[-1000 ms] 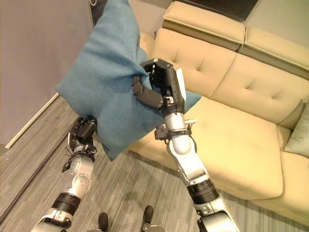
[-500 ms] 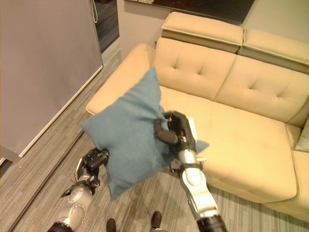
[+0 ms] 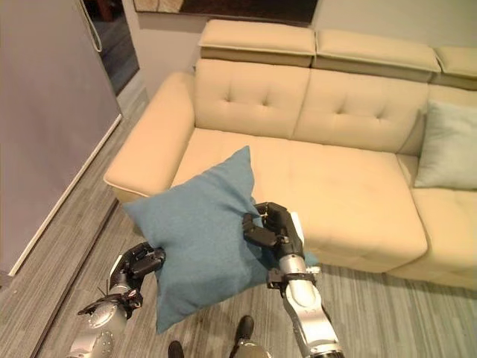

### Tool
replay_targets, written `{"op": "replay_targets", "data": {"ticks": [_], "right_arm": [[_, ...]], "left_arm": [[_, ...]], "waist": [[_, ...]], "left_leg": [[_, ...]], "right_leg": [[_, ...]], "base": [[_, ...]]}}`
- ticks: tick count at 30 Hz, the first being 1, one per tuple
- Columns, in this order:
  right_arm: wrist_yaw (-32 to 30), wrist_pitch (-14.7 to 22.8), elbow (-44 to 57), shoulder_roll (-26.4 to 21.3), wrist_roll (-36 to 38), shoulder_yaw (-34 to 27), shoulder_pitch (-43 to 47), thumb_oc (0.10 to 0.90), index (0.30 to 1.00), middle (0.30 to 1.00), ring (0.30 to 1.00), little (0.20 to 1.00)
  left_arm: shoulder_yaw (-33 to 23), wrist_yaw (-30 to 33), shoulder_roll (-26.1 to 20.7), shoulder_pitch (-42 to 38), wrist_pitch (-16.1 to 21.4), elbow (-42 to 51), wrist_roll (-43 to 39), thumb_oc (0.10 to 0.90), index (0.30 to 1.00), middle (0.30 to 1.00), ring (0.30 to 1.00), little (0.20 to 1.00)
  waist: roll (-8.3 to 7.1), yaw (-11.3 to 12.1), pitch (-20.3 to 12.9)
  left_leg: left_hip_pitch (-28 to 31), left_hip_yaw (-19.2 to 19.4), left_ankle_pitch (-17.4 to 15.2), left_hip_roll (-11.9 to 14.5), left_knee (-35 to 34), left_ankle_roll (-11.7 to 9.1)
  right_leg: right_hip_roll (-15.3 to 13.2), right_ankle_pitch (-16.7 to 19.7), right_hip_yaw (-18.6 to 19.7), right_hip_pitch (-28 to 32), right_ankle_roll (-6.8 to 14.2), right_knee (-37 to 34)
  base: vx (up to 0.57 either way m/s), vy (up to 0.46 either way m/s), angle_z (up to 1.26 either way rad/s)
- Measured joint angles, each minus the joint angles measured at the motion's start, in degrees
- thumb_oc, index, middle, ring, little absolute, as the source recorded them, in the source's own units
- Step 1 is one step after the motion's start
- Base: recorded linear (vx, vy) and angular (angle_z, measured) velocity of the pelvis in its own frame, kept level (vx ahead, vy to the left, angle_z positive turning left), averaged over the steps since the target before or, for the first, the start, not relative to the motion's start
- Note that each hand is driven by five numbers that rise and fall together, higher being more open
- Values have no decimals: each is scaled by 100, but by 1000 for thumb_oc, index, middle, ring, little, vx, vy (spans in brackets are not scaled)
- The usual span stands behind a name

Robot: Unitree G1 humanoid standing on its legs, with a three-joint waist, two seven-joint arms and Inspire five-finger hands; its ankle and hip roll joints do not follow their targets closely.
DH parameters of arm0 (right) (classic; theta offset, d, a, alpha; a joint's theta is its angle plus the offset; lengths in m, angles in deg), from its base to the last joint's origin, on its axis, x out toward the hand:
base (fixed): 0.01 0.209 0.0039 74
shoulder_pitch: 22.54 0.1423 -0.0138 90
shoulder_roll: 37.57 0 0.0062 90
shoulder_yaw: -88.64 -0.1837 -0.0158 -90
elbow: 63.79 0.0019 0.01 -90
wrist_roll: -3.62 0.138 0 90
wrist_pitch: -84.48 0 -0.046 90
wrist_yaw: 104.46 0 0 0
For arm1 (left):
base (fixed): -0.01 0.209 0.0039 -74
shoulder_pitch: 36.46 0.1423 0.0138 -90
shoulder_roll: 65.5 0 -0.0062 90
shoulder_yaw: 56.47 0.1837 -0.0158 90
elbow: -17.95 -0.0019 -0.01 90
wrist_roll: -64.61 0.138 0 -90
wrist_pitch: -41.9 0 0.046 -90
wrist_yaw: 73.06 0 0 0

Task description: Pick up all the scattered cushions and arrange them neatly on the sofa.

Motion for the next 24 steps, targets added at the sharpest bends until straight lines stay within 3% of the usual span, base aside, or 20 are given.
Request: {"op": "replay_targets", "data": {"ticks": [4, 6, 7, 8, 10, 12, 14, 16, 17, 18, 20, 22, 24], "right_arm": [[-5, -2, -5, -79, -27, -159, -154, 400, 300, 300, 300, 300], [-11, -2, -5, -235, -26, -229, -146, 400, 300, 300, 300, 300], [-24, 8, -8, -266, -26, -254, -146, 400, 300, 300, 300, 300], [-30, 5, -8, -313, -32, -281, -154, 400, 300, 300, 300, 300], [-39, 5, -10, -407, -45, -290, -151, 400, 300, 300, 300, 300], [-96, 7, -123, -437, -48, -334, -116, 400, 300, 300, 300, 300], [-173, -13, -203, -424, -48, -379, -119, 400, 300, 300, 300, 300], [-181, -15, -203, -406, -50, -348, -101, 400, 300, 300, 300, 300], [-173, -15, -200, -418, -54, -334, -103, 400, 300, 300, 300, 300], [-181, -25, -202, -345, -67, -342, -129, 400, 300, 300, 300, 300], [-180, -25, -193, -270, -79, -328, -153, 400, 300, 300, 300, 300], [-173, -25, -188, -257, -82, -289, -144, 400, 300, 300, 300, 300], [-95, -29, -180, -145, -85, -41, -101, 400, 300, 300, 300, 300]], "left_arm": [[28, -28, 206, 12, -6, -5, 27, 400, 300, 300, 300, 300], [75, -47, 330, 23, -17, -39, 28, 400, 300, 300, 300, 300], [73, -117, 424, 6, -16, -47, 40, 400, 300, 300, 300, 300], [74, -126, 491, 6, -14, -46, 75, 400, 300, 300, 300, 300], [136, -127, 484, 0, -21, -46, 87, 400, 300, 300, 300, 300], [217, -127, 475, -86, -21, -46, 96, 400, 300, 300, 300, 300], [257, -127, 490, -153, -25, -48, 150, 400, 300, 300, 300, 300], [247, -126, 450, -132, -39, -59, 182, 400, 300, 300, 300, 300], [266, -127, 441, -86, -40, -57, 183, 400, 300, 300, 300, 300], [294, -127, 377, -88, -107, -59, 185, 400, 300, 300, 300, 300], [360, -128, 258, -118, -140, -54, 195, 400, 300, 300, 300, 300], [383, -128, 187, -140, -139, -44, 195, 400, 300, 300, 300, 300], [172, -120, -131, -216, -138, -42, 194, 400, 300, 300, 300, 300]], "waist": [[131, 39, 83], [148, 55, 101], [198, 87, 217], [150, 163, 273], [170, 154, 267], [161, 157, 273], [129, 151, 307], [102, 180, 345], [225, 162, 349], [223, 149, 367], [165, 77, 364], [164, 82, 365], [158, 187, 375]], "left_leg": [[-190, -203, -13, 266, 485, -93], [-662, -478, -27, 254, 1546, -114], [-1137, -706, -51, 300, 2723, -244], [-1430, -1048, -320, 266, 2960, -361], [-1458, -1242, -382, 200, 2042, -390], [-1582, -1390, -221, 180, 1213, -482], [-1763, -1367, -3, 161, 896, -424], [-1588, -1380, 139, 135, 596, -263], [-1373, -1392, 295, 173, 453, -165], [-1245, -1436, 637, 148, 469, 7], [-842, -1227, 508, -205, 303, 248], [-691, -1191, 423, -392, 295, 365], [-558, -1268, 299, -510, 332, 539]], "right_leg": [[308, 40, 68, 285, -75, -479], [265, 105, 83, 489, -193, -804], [292, 5, 213, 637, -520, -813], [289, -36, 318, 648, -551, -814], [324, -90, 363, 651, -558, -812], [455, -170, 418, 652, -521, -811], [605, -245, 470, 714, -558, -814], [762, -262, 624, 829, -473, -807], [887, -321, 713, 958, -407, -807], [867, -386, 759, 1090, -334, -783], [397, -783, 912, 1036, -71, -92], [128, -1032, 970, 904, 72, 473], [-234, -1453, 1239, 230, 345, 2104]], "base": [[39, -109, 6], [125, -29, 2], [183, 6, -17], [191, 34, -24], [160, 72, -28], [145, 89, -23], [197, 128, -29], [178, 168, -58], [228, 250, -63], [166, 193, -53], [194, 221, -25], [115, 160, 0], [186, 125, 23]]}}
